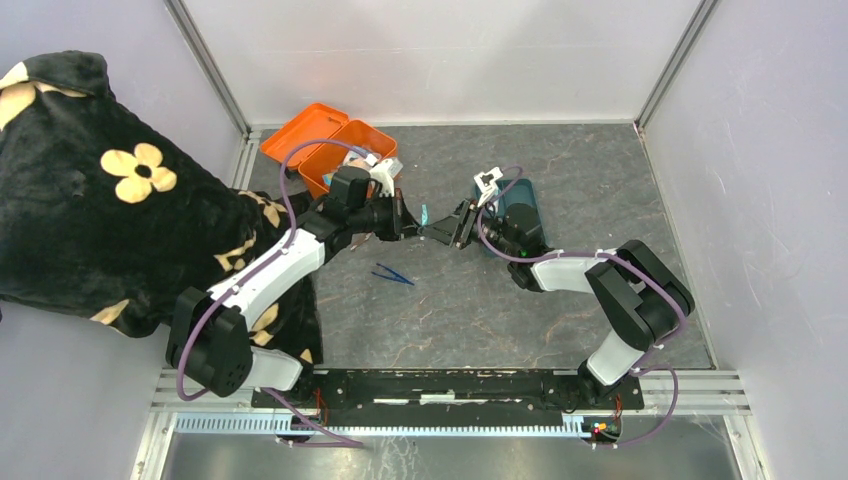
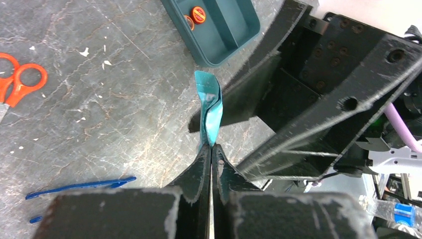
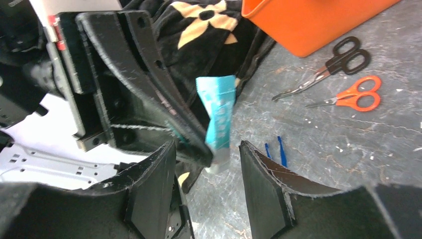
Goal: Organize the medicine kit
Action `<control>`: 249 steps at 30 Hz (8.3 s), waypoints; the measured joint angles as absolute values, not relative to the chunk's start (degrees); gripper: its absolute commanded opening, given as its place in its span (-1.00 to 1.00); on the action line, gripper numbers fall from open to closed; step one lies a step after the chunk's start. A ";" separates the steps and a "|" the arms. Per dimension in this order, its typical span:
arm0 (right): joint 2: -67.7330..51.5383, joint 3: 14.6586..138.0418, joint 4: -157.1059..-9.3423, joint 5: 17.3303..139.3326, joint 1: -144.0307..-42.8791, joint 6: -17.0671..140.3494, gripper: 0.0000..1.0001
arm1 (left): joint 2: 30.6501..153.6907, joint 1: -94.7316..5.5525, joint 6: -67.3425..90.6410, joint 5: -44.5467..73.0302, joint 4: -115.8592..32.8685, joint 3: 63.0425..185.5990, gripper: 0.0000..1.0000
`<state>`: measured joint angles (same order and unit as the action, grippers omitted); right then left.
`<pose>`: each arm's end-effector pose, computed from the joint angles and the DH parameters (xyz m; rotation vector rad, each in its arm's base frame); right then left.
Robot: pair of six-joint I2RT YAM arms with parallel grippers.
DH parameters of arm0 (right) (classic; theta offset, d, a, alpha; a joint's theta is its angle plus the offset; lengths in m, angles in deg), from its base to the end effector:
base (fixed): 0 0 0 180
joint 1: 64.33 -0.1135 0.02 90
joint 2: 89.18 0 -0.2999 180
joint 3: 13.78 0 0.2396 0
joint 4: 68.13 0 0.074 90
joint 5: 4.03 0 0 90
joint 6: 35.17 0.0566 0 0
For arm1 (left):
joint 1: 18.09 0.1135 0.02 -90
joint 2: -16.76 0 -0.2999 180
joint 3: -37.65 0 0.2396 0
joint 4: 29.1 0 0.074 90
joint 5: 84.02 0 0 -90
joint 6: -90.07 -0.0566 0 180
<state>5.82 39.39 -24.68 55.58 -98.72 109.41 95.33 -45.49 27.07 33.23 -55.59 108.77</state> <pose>0.2705 0.2199 0.2559 -0.1726 1.7873 1.5817 0.2556 -0.1617 0.3070 0.3001 2.2636 -1.0393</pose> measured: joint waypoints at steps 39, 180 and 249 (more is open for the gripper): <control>6.13 39.61 -24.74 57.92 -96.97 110.77 -0.93 | 94.72 -45.86 26.64 35.15 -55.22 107.26 0.21; 0.16 54.25 -81.35 86.75 -99.90 54.64 -1.00 | 86.17 -28.44 25.74 -0.87 -63.35 112.01 0.88; -25.39 37.82 -84.69 100.58 -83.00 70.38 0.61 | 93.14 -44.85 31.75 -0.39 -61.29 101.34 0.97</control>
